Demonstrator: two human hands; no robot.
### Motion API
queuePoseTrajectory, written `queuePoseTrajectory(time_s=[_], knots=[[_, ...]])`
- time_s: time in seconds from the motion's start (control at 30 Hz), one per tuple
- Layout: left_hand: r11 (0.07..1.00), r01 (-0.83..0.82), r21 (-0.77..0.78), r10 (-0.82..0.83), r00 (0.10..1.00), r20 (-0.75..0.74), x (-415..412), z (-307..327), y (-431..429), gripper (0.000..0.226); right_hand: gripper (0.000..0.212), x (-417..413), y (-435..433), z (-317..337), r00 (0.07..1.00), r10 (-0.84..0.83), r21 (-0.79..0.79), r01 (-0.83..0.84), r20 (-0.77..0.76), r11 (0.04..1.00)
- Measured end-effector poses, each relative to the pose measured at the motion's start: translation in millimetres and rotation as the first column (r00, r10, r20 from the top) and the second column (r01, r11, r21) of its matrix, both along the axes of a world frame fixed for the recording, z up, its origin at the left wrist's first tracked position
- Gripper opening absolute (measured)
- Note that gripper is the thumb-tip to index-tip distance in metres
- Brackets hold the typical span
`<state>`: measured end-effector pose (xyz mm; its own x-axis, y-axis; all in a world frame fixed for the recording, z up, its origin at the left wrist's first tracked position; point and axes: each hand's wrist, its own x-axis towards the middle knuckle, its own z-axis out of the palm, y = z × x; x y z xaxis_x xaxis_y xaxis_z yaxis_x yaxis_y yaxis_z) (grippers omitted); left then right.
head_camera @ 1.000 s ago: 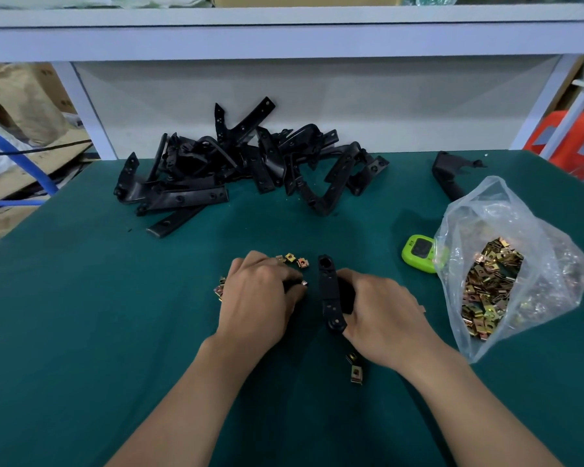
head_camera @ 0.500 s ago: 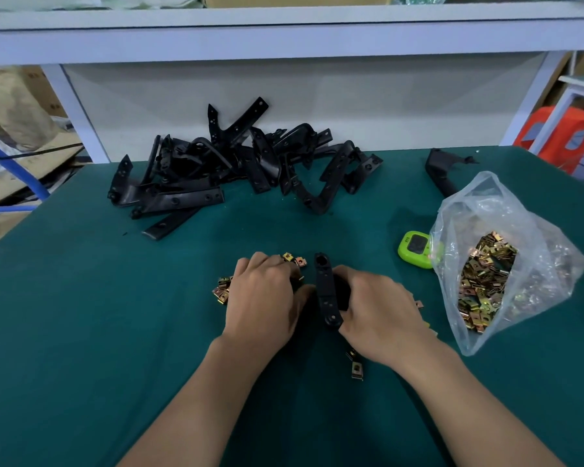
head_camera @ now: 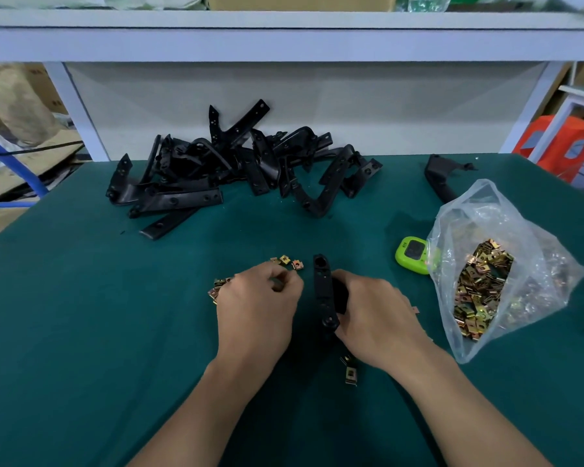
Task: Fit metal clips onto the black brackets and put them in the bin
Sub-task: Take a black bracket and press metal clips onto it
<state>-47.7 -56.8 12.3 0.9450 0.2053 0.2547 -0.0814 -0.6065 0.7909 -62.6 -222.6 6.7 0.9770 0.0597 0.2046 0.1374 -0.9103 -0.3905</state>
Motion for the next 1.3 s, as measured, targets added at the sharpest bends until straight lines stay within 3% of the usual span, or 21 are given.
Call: queuePoseTrajectory(time_s=[0.17, 0.33, 0.53, 0.87, 0.97, 1.1, 1.3], knots=[[0.993, 0.051, -0.106, -0.055, 0.998, -0.033, 6.2, -1.7, 4.7, 0.013, 0.021, -0.9, -1.4, 0.2, 1.000, 0.002, 0.017, -0.002, -0.002, 1.000], [0.932, 0.156, -0.328, -0.169, 0.985, -0.012, 10.0, -7.2, 6.2, 0.027, 0.022, -2.6, -0.6, 1.4, 1.000, 0.000, 0.025, 0.000, 0.016, 1.000], [0.832, 0.155, -0.533, -0.216, 0.975, -0.054, 11.5, -10.7, 6.6, 0.027, 0.017, -5.2, -0.4, 4.0, 0.999, -0.009, 0.018, 0.009, 0.037, 1.000], [0.768, 0.268, -0.581, -0.353, 0.935, -0.036, 9.5, -5.0, 11.4, 0.024, 0.028, -0.2, -2.8, 4.1, 0.987, -0.065, -0.016, 0.068, 0.144, 0.998], [0.683, 0.266, -0.680, -0.419, 0.905, -0.067, 7.5, 0.1, 13.0, 0.018, 0.030, 0.3, -2.3, 5.4, 0.985, -0.080, -0.039, 0.086, 0.154, 0.996], [0.523, 0.288, -0.802, -0.565, 0.822, -0.074, 3.2, 6.2, 14.3, 0.028, 0.029, -1.4, -3.9, 6.4, 0.984, -0.094, -0.048, 0.102, 0.150, 0.994], [0.559, 0.295, -0.775, -0.543, 0.836, -0.074, 2.1, 7.5, 13.2, 0.026, 0.031, -3.3, -0.7, 8.3, 0.987, -0.092, -0.020, 0.096, 0.134, 0.995]])
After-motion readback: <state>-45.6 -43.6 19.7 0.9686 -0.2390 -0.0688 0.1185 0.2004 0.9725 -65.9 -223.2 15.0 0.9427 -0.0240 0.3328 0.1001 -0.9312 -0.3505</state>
